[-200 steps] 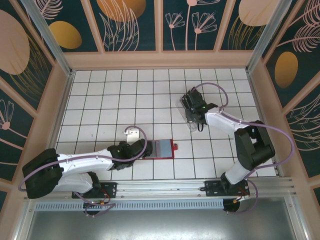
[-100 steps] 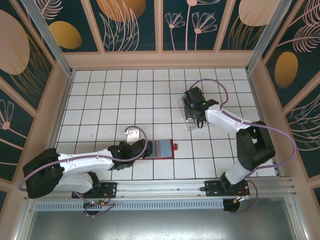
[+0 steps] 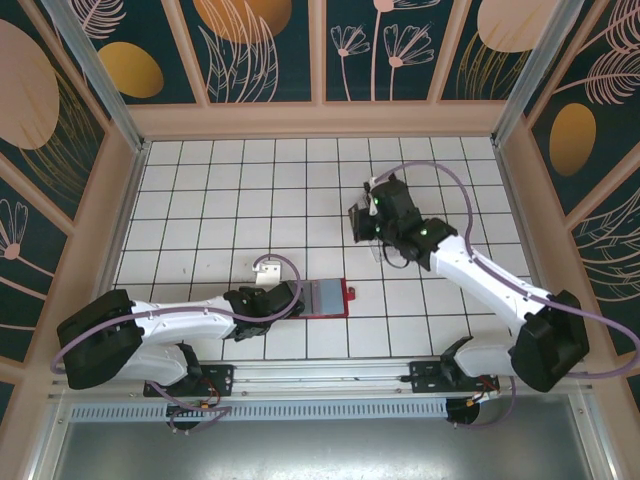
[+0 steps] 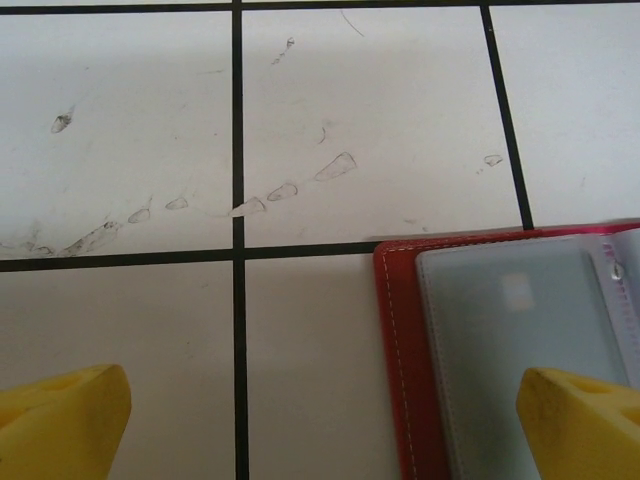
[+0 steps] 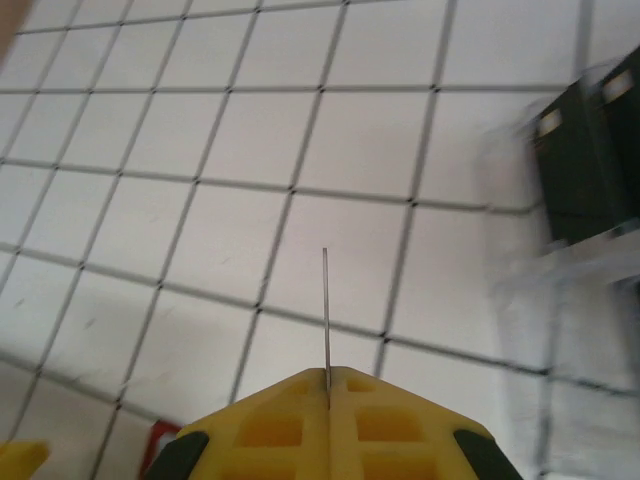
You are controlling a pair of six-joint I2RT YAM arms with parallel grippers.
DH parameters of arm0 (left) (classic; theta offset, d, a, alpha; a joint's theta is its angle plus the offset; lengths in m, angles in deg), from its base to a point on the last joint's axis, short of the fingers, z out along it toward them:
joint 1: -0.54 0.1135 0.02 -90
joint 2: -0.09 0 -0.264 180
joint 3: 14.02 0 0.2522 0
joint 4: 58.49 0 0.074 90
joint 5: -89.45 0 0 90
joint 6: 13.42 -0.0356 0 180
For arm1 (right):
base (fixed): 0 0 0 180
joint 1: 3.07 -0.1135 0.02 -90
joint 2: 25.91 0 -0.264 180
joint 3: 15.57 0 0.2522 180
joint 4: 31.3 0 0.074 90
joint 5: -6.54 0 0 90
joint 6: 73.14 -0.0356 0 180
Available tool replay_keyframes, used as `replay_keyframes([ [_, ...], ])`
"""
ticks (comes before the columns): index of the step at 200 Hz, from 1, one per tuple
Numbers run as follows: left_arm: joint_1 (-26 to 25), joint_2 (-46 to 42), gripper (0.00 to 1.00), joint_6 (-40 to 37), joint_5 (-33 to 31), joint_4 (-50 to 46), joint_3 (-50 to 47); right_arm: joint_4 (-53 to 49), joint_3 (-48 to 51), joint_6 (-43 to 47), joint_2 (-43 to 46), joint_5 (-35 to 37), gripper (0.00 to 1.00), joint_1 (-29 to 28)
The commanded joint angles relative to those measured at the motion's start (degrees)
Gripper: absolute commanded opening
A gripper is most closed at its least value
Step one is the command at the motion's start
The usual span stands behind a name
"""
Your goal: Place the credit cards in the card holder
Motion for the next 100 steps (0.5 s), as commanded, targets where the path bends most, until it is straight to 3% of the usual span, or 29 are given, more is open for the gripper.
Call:
replay_keyframes([
  [1,0.3,0.2,0.99,0.3,-1.2,-1.9,0.3,10.6,7.6,-10.1,2.8,-4.9,0.0,-4.1],
  [37,0.3,-2.2,0.99,1.6,-2.0,-1.1,-1.3,24.7,18.9,-20.2,4.8,-2.8,0.0,-11.8],
  [100,0.4,-4.0,0.99,2.2,-2.4,-1.8,-2.3,36.3,27.8,-29.1,1.3,7.0,0.0,-21.2],
])
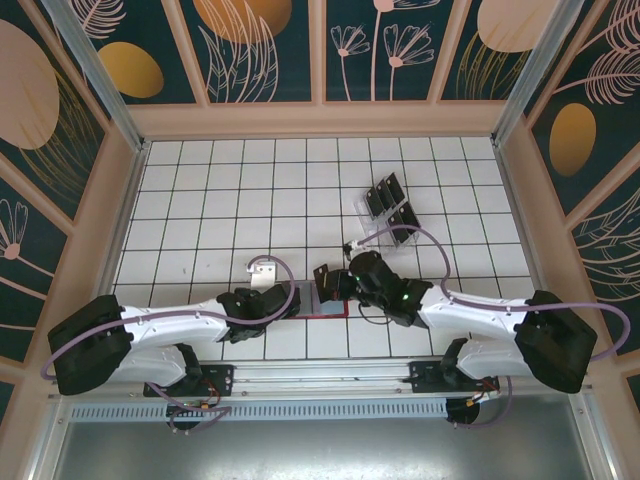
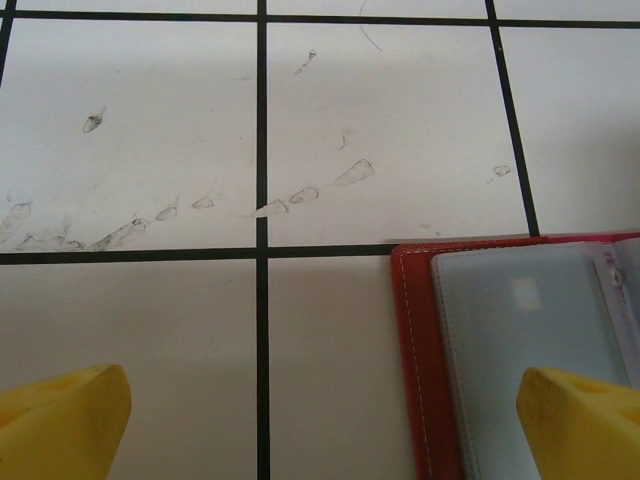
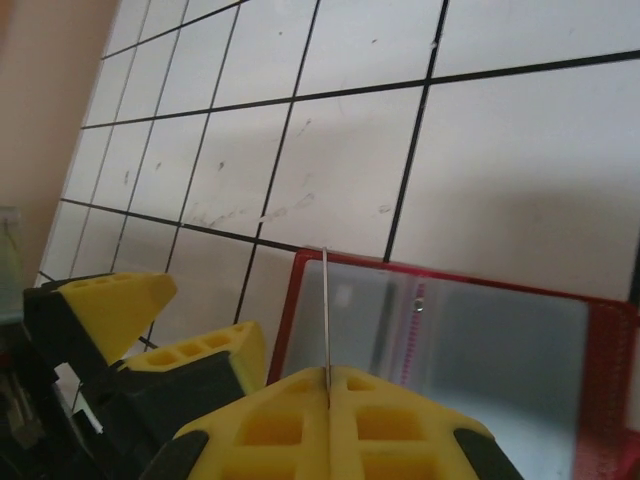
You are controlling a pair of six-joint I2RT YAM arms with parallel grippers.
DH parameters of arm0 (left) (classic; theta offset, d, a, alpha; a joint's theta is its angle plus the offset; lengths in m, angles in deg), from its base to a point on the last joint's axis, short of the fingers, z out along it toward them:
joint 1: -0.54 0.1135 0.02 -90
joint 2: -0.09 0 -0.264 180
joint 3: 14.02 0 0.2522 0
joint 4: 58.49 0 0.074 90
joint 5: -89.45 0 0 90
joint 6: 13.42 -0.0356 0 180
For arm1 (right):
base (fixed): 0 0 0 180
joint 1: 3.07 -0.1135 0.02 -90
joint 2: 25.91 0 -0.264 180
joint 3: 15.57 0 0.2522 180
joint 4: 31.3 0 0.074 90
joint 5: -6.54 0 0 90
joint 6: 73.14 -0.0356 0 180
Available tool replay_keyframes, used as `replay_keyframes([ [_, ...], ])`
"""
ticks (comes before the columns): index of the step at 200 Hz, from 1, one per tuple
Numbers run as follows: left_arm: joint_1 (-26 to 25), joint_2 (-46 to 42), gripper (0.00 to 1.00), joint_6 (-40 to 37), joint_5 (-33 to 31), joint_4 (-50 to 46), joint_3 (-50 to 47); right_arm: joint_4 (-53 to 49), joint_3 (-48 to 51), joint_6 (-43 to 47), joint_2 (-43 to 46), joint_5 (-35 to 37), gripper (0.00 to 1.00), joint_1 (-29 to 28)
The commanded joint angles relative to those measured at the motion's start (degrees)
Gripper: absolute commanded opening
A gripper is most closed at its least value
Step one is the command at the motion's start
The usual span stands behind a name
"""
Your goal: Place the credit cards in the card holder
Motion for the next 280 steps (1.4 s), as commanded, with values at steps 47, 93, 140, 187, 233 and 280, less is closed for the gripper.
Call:
replay_keyframes([
  [47,0.4,1.0,0.99,-0.8,-0.9,-1.2,0.8,12.6,6.0,-6.8,-4.3,7.9,0.0,-2.7],
  [93,0.3,4.8,0.99,-4.3,1.3,-0.5,3.5,16.6,9.5,-7.7,-6.8,9.5,0.0,-2.6],
  [140,0.3,6.9,0.99,-6.8,3.3,0.8,5.9,16.8,11.5,-8.9,-7.0,10.5,0.0,-2.5],
  [187,0.3,7.9,0.99,-5.7,3.5,0.7,4.9,16.7,12.0,-9.3,-7.2,10.6,0.0,-2.6],
  [233,0.4,9.1,0.99,-2.8,2.3,0.3,2.3,16.8,12.1,-9.8,-7.5,10.5,0.0,-2.5],
  [280,0.4,10.4,0.99,1.3,0.8,-3.0,0.9,17.2,12.1,-10.3,-8.5,10.1,0.0,-2.5],
])
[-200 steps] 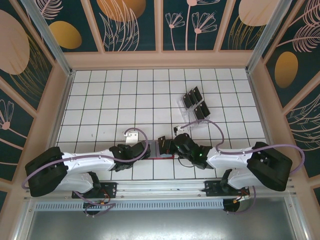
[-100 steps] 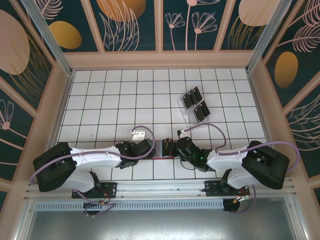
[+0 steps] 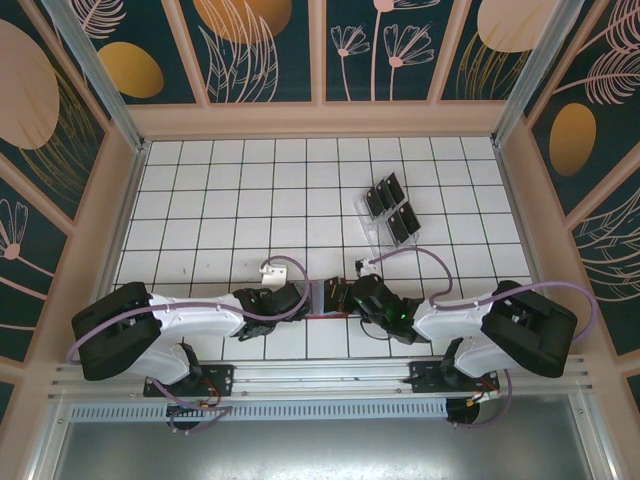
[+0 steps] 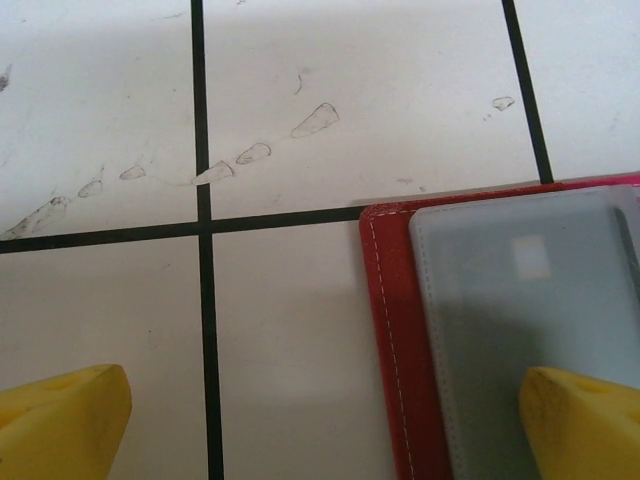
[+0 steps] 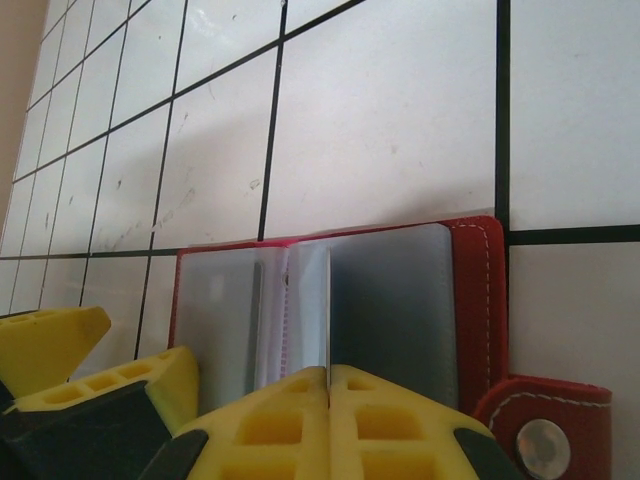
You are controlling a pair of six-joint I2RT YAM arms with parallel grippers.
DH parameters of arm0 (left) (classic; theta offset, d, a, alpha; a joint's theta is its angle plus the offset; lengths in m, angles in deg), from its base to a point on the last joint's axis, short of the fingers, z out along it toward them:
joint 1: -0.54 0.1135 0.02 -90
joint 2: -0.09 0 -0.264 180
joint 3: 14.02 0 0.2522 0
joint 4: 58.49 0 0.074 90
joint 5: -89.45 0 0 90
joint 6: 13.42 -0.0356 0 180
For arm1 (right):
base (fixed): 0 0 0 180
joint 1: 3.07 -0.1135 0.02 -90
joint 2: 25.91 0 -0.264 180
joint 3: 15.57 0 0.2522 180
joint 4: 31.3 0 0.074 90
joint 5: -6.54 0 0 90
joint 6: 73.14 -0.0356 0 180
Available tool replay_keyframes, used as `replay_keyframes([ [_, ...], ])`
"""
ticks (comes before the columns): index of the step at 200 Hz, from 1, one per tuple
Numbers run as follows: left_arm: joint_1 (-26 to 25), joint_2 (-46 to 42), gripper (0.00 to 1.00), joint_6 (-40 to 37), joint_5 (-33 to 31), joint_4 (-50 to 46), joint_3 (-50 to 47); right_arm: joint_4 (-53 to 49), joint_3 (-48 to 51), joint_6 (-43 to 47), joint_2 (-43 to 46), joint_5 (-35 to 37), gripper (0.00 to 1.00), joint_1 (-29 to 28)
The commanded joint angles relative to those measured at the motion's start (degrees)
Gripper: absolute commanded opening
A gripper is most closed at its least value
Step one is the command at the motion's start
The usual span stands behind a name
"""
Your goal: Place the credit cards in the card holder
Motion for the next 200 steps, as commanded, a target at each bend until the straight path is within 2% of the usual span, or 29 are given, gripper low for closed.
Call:
replay_keyframes([
  [1,0.4,1.6,0.98,3.2,-2.1,-4.1,-2.0,0.6,1.0,-1.0,-1.1,2.0,0.0,-0.2],
  [78,0.4,-1.2,0.99,5.4,-0.8,-2.4,-4.5,2.9,0.9,-0.2,2.5,1.0,0.0,0.4],
  [131,0.4,-1.9,0.98,5.8,-0.3,-1.6,-5.2,12.8,2.9,0.9,3.1,-1.0,0.0,0.6],
  [200,0.4,-1.8,0.98,5.9,0.2,-0.5,-6.0,29.8,6.1,0.3,-4.8,-3.2,0.0,0.5],
])
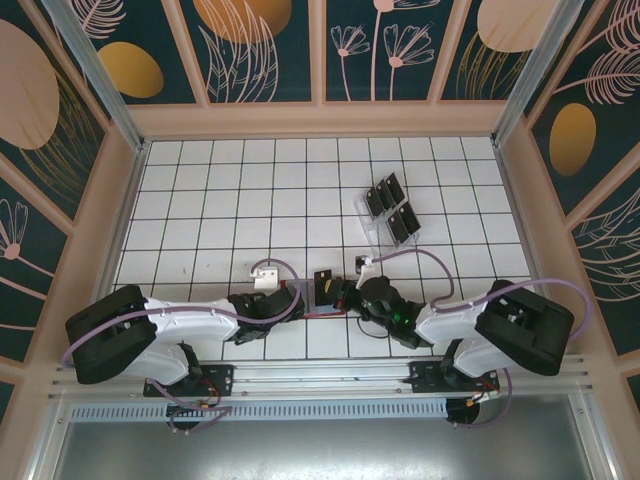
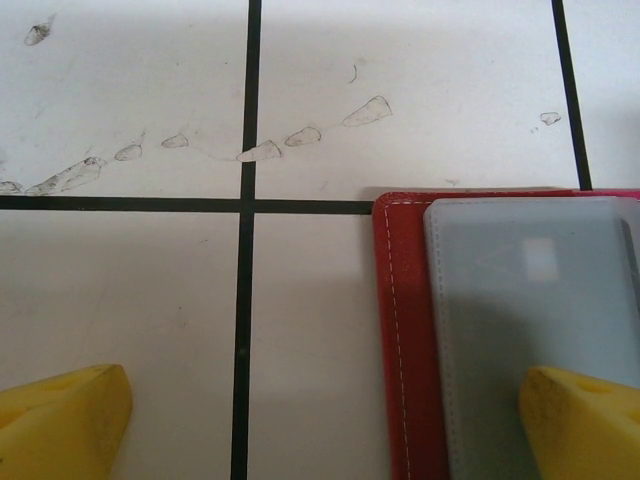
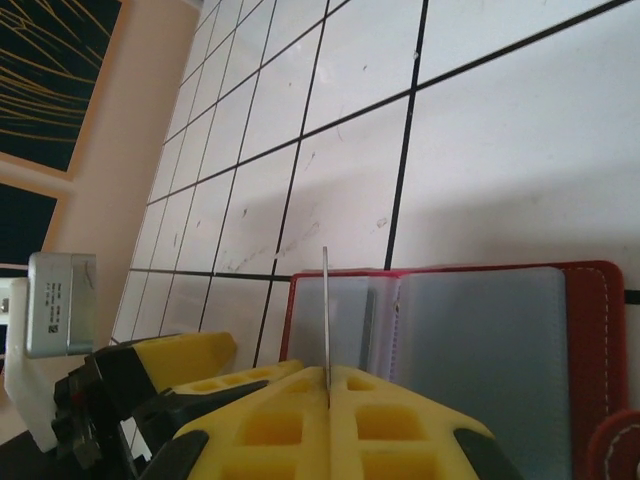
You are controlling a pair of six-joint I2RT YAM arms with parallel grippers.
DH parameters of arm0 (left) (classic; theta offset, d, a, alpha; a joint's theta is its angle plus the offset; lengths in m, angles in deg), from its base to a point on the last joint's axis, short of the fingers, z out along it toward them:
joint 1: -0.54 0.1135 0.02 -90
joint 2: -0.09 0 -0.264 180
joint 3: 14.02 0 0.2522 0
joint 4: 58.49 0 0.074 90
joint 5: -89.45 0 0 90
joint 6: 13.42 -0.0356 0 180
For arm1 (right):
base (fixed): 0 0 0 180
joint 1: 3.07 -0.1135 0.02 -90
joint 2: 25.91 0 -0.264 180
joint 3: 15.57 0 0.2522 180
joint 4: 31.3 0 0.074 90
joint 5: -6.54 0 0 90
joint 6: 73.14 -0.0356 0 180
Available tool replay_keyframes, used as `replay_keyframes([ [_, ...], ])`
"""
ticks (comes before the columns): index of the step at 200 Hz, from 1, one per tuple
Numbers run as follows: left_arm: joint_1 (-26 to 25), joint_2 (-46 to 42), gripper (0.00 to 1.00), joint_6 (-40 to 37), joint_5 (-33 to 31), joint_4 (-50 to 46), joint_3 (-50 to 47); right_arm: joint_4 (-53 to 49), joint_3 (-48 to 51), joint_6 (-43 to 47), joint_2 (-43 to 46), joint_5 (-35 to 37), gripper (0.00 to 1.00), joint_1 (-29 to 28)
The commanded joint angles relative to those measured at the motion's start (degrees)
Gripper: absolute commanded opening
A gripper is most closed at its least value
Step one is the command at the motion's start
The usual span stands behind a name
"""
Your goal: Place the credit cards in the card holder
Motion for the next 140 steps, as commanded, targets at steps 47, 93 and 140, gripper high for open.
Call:
replay_keyframes([
  [47,0.3,0.3,0.98,0.2,0.8,-3.6,-2.4,16.6,2.0,-1.3,-8.1,-0.9,0.0,0.1],
  [93,0.3,0.4,0.99,0.1,0.9,-3.3,-2.5,20.1,2.1,-2.6,-12.0,-1.2,0.0,0.1],
  [140,0.4,0.4,0.99,-0.1,1.0,-2.9,-2.7,23.8,2.1,-3.7,-15.7,-1.5,0.0,0.1],
])
